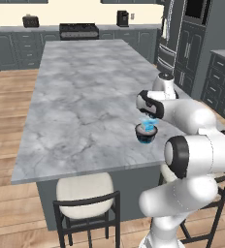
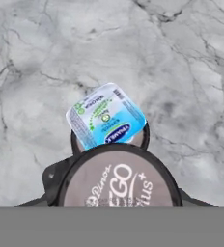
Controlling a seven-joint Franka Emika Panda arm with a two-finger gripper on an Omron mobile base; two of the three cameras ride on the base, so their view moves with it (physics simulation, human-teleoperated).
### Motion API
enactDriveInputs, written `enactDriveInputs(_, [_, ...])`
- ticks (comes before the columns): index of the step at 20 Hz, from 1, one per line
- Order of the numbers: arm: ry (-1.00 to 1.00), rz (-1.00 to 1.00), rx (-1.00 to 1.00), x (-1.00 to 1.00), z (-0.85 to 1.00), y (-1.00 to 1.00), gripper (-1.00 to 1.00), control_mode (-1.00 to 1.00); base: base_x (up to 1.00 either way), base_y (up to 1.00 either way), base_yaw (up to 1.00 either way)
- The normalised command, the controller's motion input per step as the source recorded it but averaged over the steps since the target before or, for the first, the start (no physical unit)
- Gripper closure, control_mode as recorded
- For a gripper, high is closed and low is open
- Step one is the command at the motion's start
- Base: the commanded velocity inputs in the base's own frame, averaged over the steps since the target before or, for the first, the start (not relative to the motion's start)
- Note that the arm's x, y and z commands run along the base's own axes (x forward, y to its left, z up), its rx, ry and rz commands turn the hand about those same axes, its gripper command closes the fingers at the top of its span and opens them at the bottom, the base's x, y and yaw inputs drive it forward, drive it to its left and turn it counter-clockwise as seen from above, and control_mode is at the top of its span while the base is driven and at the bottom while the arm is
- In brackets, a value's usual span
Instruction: Stack the yogurt containers by placing the smaller containers on top of the larger containers.
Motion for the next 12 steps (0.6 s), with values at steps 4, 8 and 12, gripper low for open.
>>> enactDriveInputs(4, [0.0, 0.0, 0.0, 0.21, -0.23, -0.09, 1.0, -1.0, 0.0, 0.0, 0.0])
enactDriveInputs(8, [0.0, 0.0, 0.0, 0.2, -0.17, -0.04, 1.0, -1.0, 0.0, 0.0, 0.0])
enactDriveInputs(12, [0.0, 0.0, 0.0, 0.22, -0.14, 0.0, 1.0, -1.0, 0.0, 0.0, 0.0])
